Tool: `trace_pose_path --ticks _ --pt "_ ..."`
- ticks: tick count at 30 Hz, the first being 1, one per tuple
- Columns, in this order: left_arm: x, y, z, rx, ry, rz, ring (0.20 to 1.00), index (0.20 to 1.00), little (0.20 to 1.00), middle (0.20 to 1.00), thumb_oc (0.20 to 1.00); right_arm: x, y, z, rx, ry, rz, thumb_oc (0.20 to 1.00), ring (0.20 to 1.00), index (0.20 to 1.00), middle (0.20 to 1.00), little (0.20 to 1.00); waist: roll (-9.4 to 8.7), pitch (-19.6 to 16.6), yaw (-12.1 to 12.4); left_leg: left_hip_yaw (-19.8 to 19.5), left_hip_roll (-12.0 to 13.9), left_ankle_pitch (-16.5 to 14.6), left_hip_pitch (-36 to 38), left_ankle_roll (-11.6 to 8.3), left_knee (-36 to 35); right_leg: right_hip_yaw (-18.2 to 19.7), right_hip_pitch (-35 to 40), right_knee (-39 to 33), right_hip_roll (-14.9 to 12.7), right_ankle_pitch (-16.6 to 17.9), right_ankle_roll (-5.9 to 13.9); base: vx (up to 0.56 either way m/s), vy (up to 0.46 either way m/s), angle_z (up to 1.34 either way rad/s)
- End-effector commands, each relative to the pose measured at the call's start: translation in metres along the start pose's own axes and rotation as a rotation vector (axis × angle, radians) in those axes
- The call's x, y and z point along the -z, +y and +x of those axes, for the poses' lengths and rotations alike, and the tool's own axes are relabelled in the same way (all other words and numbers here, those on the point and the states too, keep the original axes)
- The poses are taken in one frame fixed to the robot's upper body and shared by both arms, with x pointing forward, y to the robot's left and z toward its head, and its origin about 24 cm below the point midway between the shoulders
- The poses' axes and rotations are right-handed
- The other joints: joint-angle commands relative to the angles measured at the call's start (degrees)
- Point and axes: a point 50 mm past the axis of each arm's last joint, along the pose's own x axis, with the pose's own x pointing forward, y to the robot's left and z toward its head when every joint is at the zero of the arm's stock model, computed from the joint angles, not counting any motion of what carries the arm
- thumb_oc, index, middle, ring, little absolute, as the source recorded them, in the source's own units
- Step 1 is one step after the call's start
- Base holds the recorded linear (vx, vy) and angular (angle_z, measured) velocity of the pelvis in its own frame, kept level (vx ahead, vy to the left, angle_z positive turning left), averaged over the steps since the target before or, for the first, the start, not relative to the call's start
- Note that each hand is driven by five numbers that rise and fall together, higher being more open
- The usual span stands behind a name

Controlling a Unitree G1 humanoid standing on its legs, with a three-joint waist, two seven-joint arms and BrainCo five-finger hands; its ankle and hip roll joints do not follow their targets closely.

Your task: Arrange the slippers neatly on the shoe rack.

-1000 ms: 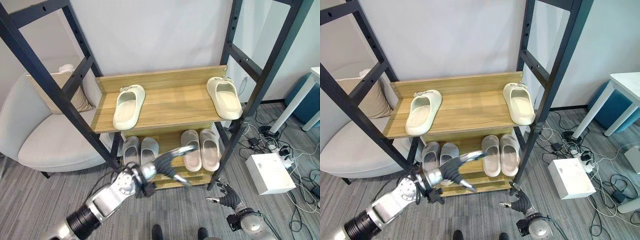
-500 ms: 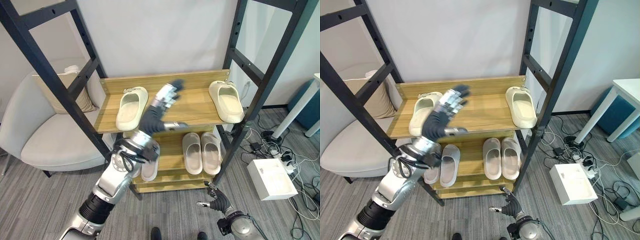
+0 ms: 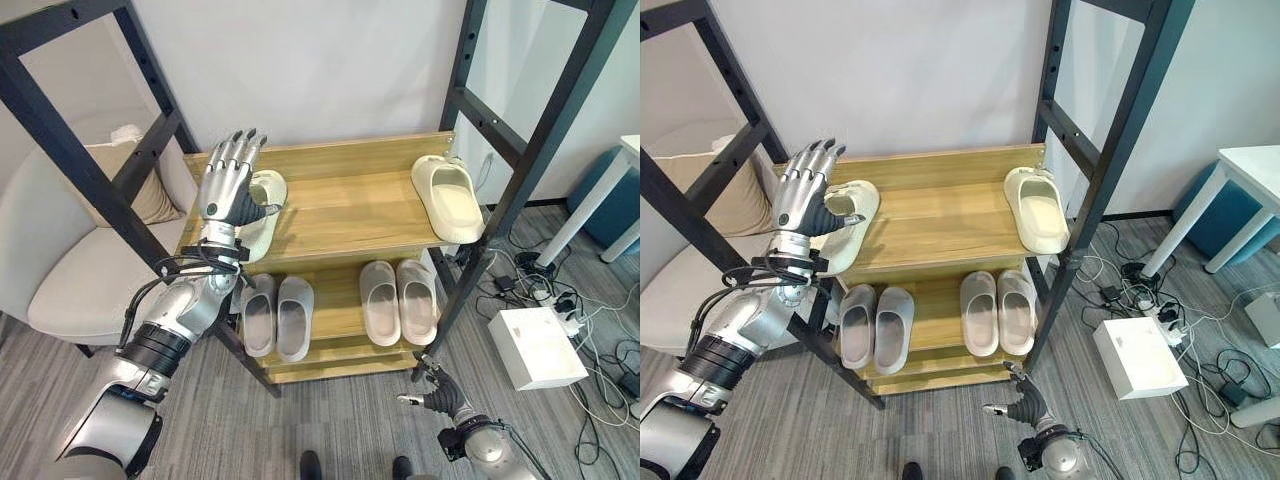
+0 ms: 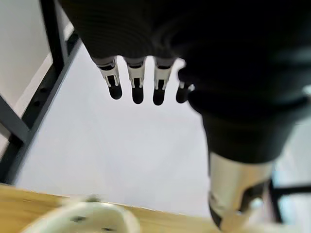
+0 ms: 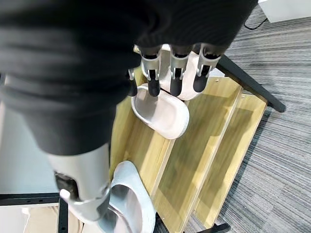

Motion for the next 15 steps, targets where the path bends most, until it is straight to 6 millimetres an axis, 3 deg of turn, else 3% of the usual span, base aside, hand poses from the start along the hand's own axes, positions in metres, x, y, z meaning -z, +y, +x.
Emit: trace_pose_path --ticks 1,7,14,15 --pt "0.008 0.043 0.054 -0.149 -0.042 0.232 1.000 1.000 1.000 1.000 1.000 -0.038 -0.011 0.008 0.008 -0.189 0.001 1.000 1.000 1.000 1.000 1.000 0.28 3.1 -0.4 -0.3 -0.1 -8.9 5.5 -0.89 0.1 -0.8 1.5 2.3 -1.9 -6.7 4.16 0.01 0.014 -0.12" --pt "0.032 0.062 0.070 -0.116 -0.012 0.455 1.000 1.000 1.000 1.000 1.000 -0.040 -0.020 0.006 0.017 -0.205 0.002 1.000 1.000 1.000 1.000 1.000 0.20 4.4 -1.2 0.5 0.0 -8.9 4.0 -0.78 0.1 0.3 -0.9 2.7 -1.7 -6.4 4.49 0.00 0.018 -0.12" --pt "0.045 0.073 0.084 -0.087 0.061 0.529 1.000 1.000 1.000 1.000 1.000 -0.045 -0.025 0.005 0.033 -0.222 0.012 1.000 1.000 1.000 1.000 1.000 -0.46 6.4 -1.8 1.0 -0.1 -8.5 2.0 -0.51 0.1 1.1 -3.9 3.3 -1.4 -5.9 4.63 -0.01 0.023 -0.08" --pt "0.048 0.076 0.087 -0.086 0.071 0.540 0.573 0.573 0.573 0.573 0.573 -0.045 -0.025 0.005 0.036 -0.224 0.018 1.000 1.000 1.000 1.000 1.000 -0.55 6.6 -1.8 1.2 0.0 -8.5 1.7 -0.46 0.1 1.3 -4.2 3.4 -1.5 -5.8 4.71 -0.02 0.028 -0.04"
